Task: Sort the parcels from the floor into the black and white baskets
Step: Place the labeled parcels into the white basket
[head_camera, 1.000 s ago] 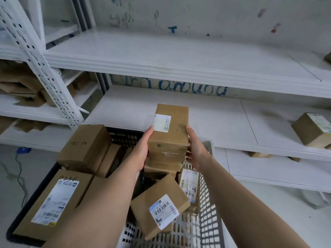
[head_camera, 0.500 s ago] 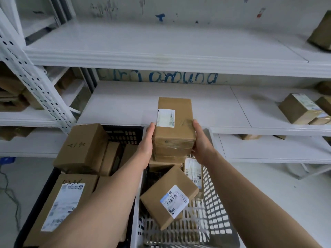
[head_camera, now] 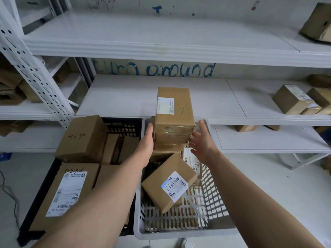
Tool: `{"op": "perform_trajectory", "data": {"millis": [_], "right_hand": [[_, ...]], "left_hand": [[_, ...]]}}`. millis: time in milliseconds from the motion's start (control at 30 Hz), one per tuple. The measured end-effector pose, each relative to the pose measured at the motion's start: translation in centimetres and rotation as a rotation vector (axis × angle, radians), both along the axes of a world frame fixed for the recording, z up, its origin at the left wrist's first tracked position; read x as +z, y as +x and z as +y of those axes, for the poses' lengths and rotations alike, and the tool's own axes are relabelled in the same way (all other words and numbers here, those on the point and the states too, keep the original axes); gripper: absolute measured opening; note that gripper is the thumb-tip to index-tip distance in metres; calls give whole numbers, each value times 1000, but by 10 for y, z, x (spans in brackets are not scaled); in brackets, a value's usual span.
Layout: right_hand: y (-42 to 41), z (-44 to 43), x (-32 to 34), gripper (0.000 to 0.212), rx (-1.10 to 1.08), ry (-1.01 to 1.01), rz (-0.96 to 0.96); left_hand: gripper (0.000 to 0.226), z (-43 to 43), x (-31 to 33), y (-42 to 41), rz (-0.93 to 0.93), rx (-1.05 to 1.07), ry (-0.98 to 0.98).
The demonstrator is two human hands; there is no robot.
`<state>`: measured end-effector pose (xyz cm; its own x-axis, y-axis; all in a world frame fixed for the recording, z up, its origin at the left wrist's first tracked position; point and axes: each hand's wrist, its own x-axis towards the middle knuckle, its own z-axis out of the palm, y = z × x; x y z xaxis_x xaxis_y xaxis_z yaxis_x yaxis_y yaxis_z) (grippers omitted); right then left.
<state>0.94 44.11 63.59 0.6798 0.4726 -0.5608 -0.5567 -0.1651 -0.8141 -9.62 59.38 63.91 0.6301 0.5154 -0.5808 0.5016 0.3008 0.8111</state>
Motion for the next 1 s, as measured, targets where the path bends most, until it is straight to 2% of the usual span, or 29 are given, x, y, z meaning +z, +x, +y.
{"op": "perform_trajectory", "data": {"millis": [200, 267, 400, 500, 600, 733, 867, 1000], "right_hand": [[-9, -12, -15, 80, -33, -118, 4], [-13, -17, -28, 70, -52, -237, 0], [-29, -33, -51, 47, 22, -489, 23], [-45, -46, -60, 22, 135, -549, 52], [-55, -56, -73, 22, 132, -531, 108], [-55, -65, -84, 28, 44, -387, 198], [-53, -80, -83, 33, 7, -348, 209], [-56, -97, -81, 44, 127, -430, 177]], "left_hand": [[59, -10, -21, -13, 197, 27, 51], [49, -16, -31, -22, 300, -31, 90], [36, -25, -50, -36, 407, -125, 34], [36, -33, -58, -41, 480, -190, 124], [37, -40, -66, -45, 513, -238, 239], [36, -41, -70, -47, 472, -239, 282], [35, -40, -68, -47, 439, -252, 323], [21, -42, -68, -47, 398, -268, 353]]}}
